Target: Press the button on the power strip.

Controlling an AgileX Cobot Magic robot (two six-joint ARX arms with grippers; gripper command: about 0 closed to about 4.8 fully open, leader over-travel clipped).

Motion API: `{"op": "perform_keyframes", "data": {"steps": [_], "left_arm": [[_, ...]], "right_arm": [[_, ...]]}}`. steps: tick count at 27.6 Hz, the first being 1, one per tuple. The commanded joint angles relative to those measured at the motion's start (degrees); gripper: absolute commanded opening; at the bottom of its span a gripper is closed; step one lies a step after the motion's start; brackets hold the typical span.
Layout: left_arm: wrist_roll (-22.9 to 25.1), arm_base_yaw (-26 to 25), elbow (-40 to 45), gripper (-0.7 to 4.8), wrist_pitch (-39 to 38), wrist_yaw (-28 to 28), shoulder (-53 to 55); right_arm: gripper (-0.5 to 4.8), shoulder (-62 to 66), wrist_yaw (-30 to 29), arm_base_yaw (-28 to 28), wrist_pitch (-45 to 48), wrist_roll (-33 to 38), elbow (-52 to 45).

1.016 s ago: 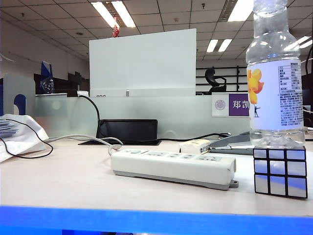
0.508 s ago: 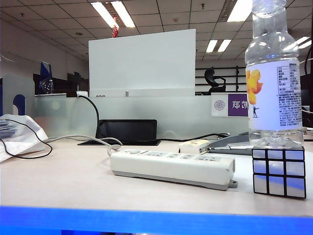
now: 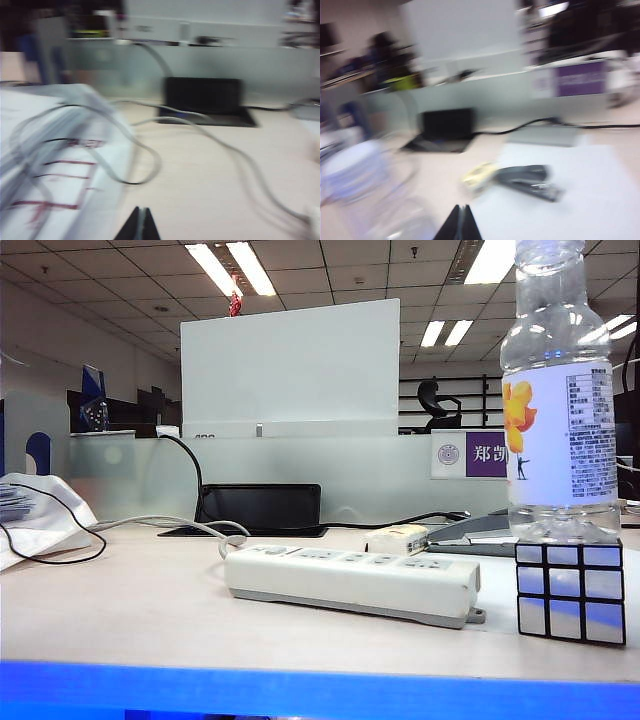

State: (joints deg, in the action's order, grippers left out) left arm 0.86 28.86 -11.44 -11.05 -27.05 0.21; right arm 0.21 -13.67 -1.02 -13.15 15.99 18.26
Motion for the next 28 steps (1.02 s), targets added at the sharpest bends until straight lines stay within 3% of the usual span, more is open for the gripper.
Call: {"op": "perform_keyframes", "data": {"steps": [1,9,14,18,23,28], "left_arm": [[0.7,-0.1,2.3,-0.05,4.1,-4.4,-0.1],[-2.5,-0.1,6.9,-0.05,2.8,2.7,-0.1],[-0.1,-0.1,9.1,-0.05,4.1,11.2,-0.1],[1.8,-0.1,10.9,-0.05,4.5,14.5,-0.1],[7.0,-0.3,10.9,-0.05,4.3,14.0,-0.1],[7.3,-0.5,10.9,-0.05,4.7,6.2,-0.1]], "right_arm": [[0.00,-0.1,6.7,0.0,0.3,-0.2,-0.9],[0.00,-0.1,4.7,-0.1,0.2,-0.5,-5.6],[0.00,-0.1,4.7,-0.1,1.3,-0.5,-7.2],[0.00,-0.1,4.7,-0.1,2.0,-0.6,-8.2],[0.00,-0.1,4.6,-0.1,2.0,0.2,-10.8],[0.00,-0.1,4.6,-0.1,1.8,1.0,-12.7]]}}
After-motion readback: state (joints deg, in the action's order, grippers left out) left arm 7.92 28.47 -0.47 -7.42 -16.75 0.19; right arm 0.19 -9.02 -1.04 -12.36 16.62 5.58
